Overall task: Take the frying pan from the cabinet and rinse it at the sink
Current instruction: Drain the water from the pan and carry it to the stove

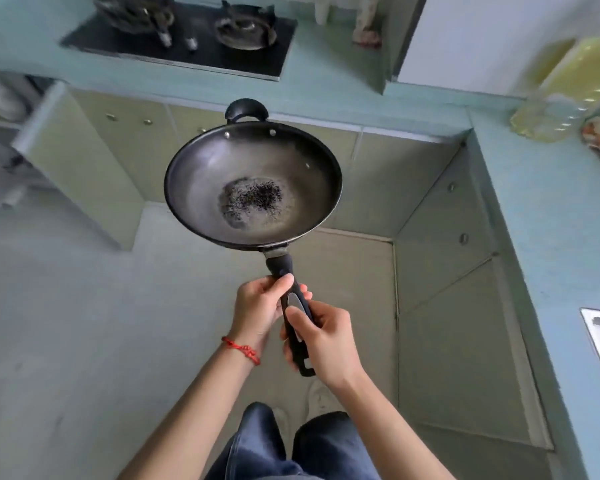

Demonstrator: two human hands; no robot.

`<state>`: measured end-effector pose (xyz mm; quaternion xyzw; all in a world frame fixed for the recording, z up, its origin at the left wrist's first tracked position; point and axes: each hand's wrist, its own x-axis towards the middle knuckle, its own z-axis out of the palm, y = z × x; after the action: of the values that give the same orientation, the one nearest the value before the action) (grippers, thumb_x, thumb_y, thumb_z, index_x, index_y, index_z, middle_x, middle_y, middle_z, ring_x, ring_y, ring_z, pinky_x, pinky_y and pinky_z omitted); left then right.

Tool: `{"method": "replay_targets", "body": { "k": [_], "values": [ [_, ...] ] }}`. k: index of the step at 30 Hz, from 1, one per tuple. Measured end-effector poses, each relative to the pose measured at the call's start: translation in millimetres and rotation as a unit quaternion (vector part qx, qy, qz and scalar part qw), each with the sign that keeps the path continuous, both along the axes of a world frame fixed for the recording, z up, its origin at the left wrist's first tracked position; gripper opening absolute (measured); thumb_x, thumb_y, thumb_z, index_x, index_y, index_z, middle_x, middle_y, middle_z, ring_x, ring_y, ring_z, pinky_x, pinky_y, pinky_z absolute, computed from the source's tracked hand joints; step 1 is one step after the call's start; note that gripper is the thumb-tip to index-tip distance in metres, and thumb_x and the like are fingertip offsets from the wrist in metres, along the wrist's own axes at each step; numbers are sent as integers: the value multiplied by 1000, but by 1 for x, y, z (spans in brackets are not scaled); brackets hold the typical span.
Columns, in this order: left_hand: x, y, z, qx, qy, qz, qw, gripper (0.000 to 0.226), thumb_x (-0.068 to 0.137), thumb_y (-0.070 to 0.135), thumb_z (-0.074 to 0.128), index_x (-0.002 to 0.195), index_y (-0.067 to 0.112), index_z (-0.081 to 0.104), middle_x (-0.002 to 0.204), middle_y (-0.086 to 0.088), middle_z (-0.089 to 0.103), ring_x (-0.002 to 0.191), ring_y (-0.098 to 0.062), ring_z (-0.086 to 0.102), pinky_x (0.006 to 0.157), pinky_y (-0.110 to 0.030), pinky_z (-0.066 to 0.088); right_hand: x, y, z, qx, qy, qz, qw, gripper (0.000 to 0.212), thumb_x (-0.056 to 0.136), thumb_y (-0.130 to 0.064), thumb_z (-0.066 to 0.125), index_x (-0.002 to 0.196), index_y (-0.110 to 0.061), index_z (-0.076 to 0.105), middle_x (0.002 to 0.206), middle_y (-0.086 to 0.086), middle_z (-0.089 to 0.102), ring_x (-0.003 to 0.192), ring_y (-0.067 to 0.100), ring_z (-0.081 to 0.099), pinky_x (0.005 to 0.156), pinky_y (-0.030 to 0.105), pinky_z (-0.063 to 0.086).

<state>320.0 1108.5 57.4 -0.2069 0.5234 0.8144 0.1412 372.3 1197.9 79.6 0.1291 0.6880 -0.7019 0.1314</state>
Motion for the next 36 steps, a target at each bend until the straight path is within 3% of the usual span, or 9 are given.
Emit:
{"method": "replay_targets", "body": {
  "k": [7,11,17,29,36],
  "values": [
    [-32,-72,-2,-40,10,139,989,28,85,3,52,60,0,61,52,-5,65,53,-20,64,63,-31,53,-64,-55,2,1,14,161,987,29,89,-6,48,67,13,53,50,19,52,30,21,43,36,24,34],
    [-55,-100,2,-44,4,228,973,24,86,4,51,65,-4,61,54,-9,65,52,-20,64,53,-25,52,-109,-81,1,-5,22,254,967,29,90,-5,48,68,15,51,52,16,52,30,19,46,37,27,37],
    [-75,-135,3,-48,-5,335,941,23,87,6,52,69,-3,64,56,-7,68,58,-21,67,60,-27,56,-158,-121,-1,0,23,368,929,28,91,-6,49,63,1,52,56,12,55,36,25,50,37,28,40],
    [-101,-276,-26,-48,-34,455,889,22,88,8,51,76,-4,65,62,-6,71,63,-20,69,64,-28,57,-215,-276,-27,55,5,500,864,25,91,-18,53,68,-9,59,61,10,62,45,26,55,44,29,49],
    [-123,-415,-33,-46,-59,456,887,23,88,8,51,76,-5,64,62,-7,71,63,-20,69,67,-31,59,-237,-417,-24,45,-25,502,863,33,91,-13,53,58,-16,53,56,8,59,41,24,52,38,27,45]
  ]
}}
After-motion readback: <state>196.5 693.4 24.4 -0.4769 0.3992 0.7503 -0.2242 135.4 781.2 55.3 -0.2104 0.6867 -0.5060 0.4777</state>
